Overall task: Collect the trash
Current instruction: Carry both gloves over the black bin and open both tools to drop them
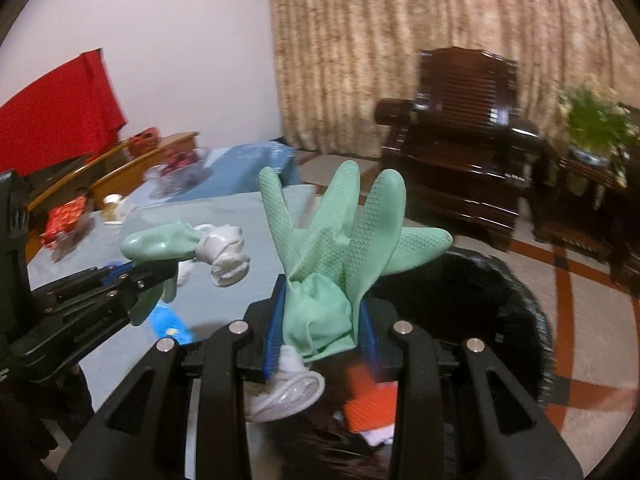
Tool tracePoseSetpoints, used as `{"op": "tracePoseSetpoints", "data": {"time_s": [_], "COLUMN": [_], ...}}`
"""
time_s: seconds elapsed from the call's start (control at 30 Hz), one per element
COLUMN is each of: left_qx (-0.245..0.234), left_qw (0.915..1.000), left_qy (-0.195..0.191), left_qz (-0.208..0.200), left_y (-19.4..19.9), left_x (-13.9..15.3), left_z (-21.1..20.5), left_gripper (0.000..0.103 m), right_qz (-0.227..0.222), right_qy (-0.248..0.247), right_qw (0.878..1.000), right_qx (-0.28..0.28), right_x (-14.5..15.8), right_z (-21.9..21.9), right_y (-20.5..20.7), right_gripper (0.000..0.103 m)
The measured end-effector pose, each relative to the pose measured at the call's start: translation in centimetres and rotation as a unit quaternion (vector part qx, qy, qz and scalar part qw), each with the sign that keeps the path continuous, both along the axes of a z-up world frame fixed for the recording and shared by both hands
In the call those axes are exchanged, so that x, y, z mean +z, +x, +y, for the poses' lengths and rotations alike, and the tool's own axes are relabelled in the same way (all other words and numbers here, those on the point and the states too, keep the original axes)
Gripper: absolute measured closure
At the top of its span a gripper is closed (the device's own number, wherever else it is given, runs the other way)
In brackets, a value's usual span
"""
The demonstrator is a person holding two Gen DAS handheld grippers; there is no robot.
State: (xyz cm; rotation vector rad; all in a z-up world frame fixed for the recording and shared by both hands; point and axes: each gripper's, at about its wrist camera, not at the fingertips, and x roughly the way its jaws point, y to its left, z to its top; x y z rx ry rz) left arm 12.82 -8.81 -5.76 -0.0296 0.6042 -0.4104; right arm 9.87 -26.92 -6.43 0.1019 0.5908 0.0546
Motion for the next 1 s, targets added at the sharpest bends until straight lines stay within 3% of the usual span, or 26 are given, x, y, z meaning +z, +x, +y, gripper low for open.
{"op": "tracePoseSetpoints", "data": {"time_s": [0.3, 0.67, 0.8, 0.87, 0.93, 1.0], "left_qx": [-0.062, -0.103, -0.114, -0.119, -0.120, -0.119], "left_qw": [0.9978, 0.9933, 0.9908, 0.9903, 0.9902, 0.9906], "left_qy": [0.018, 0.031, 0.015, 0.008, -0.001, -0.009], "left_qz": [0.017, 0.043, 0.070, 0.071, 0.072, 0.066], "left_y": [1.1, 2.5, 3.0, 2.9, 2.9, 2.7], "left_x": [-2.4, -4.7, -5.2, -5.1, -4.7, -4.2], "left_z": [-7.7, -13.3, -13.3, -13.0, -12.6, -11.8], "left_gripper": [0.089, 0.088, 0.067, 0.060, 0.046, 0.042], "right_qz": [0.032, 0.068, 0.069, 0.068, 0.065, 0.060], "right_qy": [-0.003, 0.008, 0.004, 0.001, 0.001, -0.001], "right_qw": [0.997, 0.992, 0.990, 0.990, 0.989, 0.989], "right_qx": [-0.074, -0.109, -0.121, -0.126, -0.130, -0.137], "right_x": [-3.3, -6.7, -7.0, -6.9, -6.8, -6.7], "right_z": [-6.0, -8.6, -8.9, -8.9, -9.2, -9.2], "right_y": [-1.1, -1.4, -1.6, -1.8, -1.9, -2.1], "right_gripper": [0.072, 0.068, 0.061, 0.051, 0.045, 0.032]}}
